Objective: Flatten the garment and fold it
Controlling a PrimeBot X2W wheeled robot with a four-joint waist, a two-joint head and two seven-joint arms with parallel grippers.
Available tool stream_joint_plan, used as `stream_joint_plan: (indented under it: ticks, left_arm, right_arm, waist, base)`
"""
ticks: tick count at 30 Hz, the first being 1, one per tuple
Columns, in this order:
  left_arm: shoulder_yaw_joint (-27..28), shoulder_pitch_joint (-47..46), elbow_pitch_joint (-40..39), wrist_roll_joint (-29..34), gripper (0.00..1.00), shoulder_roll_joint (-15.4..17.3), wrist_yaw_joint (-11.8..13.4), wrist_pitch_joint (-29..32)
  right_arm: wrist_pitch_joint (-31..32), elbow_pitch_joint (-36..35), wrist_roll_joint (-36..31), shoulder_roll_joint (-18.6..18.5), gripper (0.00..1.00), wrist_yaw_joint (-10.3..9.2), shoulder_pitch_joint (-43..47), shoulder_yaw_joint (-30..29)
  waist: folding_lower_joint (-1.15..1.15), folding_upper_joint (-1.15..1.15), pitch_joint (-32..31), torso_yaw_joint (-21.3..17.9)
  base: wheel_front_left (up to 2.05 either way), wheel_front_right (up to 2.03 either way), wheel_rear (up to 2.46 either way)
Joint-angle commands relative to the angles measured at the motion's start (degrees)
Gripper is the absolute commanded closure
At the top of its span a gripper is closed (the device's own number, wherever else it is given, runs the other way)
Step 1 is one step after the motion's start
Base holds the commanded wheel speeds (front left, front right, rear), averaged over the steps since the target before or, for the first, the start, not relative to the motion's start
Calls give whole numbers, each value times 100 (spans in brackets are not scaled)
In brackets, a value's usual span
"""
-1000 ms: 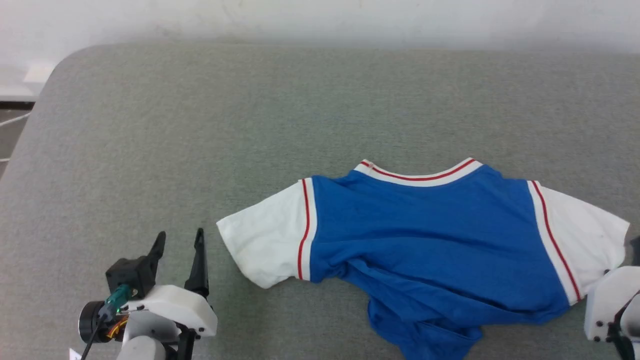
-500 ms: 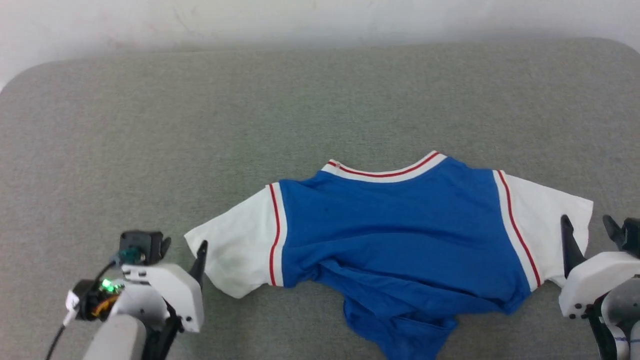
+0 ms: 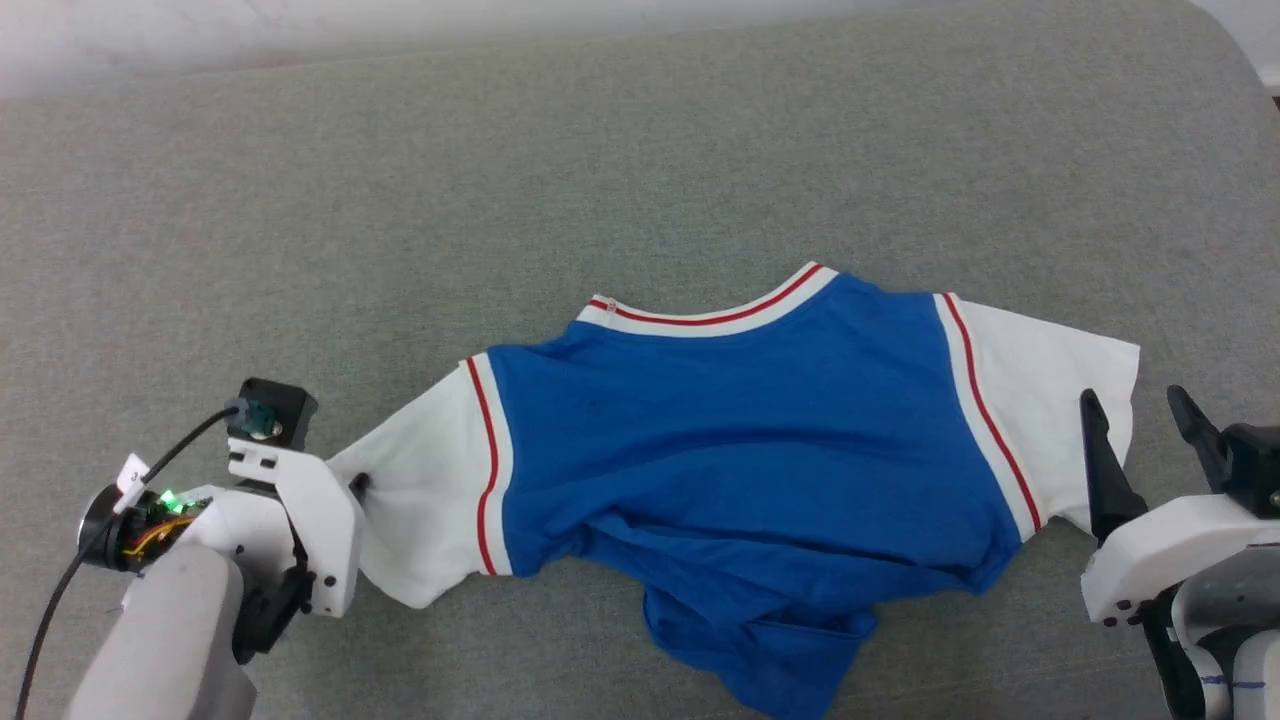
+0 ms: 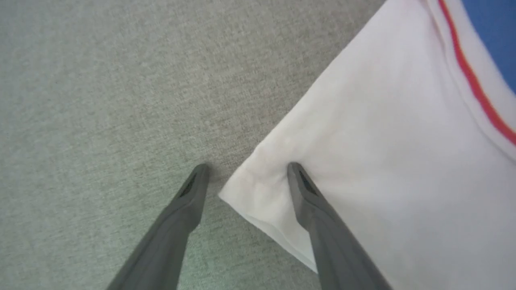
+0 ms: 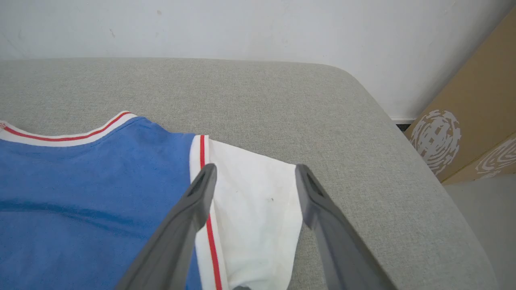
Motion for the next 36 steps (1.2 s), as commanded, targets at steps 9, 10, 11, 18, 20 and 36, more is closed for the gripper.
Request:
stream_joint_plan:
  ticks: [9, 10, 11, 18, 20, 36]
  left_arm:
    - [-138, 152, -164, -341, 100, 139, -118, 85]
    - [-80, 138, -249, -321, 100, 133, -37, -71]
    - [-13, 130, -346, -314, 100, 114, 52, -225]
    - [440, 248, -1301, -392, 100, -194, 726, -990]
    - [447, 330, -1614, -390, 100, -226, 796, -1018]
    - [-76, 556, -3158, -226, 100, -445, 940, -703]
  right_arm:
    - [84, 140, -178, -408, 0, -12, -56, 295]
    - [150, 156, -155, -531, 0, -12, -103, 332]
    - [232, 182, -125, -667, 0, -12, -152, 373]
    - [1010, 545, 398, -1530, 0, -12, -613, 637]
    - [1305, 745, 557, -1770, 0, -12, -794, 736]
    - [2401, 2618, 1192, -2962, 0, -12, -1856, 1237]
  waist:
    - [1, 0, 88, -153]
    - [1, 0, 77, -132]
    - [1, 0, 70, -105]
    - [1, 0, 89, 217]
    - [1, 0, 141, 325]
    - [1, 0, 683, 1037]
  base:
    - [0, 0, 0]
    - [0, 0, 0]
    - [0, 0, 0]
    - [0, 0, 0]
    - [0, 0, 0]
    - [0, 0, 0]
